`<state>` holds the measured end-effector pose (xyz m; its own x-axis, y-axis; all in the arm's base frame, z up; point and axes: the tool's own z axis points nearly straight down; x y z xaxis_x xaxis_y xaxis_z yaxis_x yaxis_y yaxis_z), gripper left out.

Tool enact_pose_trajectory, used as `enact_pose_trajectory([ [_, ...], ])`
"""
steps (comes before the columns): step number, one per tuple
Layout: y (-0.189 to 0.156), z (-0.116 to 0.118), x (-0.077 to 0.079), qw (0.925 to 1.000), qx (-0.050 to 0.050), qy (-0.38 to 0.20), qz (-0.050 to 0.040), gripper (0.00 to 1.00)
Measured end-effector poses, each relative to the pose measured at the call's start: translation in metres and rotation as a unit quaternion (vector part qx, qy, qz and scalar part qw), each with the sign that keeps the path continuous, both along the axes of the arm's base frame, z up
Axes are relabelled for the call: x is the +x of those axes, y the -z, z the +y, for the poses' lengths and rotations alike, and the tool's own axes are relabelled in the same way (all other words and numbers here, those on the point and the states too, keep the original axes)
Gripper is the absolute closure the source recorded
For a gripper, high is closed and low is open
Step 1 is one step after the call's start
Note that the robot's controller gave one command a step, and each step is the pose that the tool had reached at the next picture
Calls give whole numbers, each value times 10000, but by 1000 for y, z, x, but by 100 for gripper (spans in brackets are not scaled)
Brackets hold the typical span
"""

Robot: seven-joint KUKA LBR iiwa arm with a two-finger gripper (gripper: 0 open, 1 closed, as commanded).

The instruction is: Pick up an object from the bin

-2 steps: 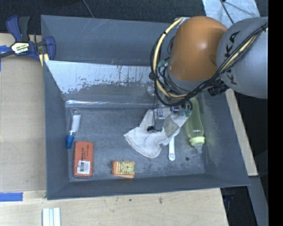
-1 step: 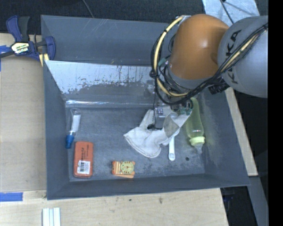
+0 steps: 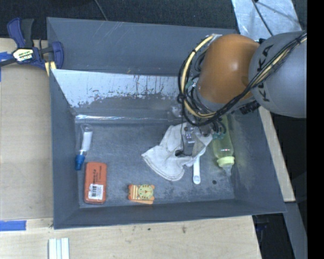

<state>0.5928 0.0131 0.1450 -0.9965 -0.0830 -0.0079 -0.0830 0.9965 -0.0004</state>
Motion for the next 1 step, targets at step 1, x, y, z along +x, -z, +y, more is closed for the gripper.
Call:
enact_pose_trajectory([
  [1, 54, 3, 24, 9999, -5, -160, 4, 0],
])
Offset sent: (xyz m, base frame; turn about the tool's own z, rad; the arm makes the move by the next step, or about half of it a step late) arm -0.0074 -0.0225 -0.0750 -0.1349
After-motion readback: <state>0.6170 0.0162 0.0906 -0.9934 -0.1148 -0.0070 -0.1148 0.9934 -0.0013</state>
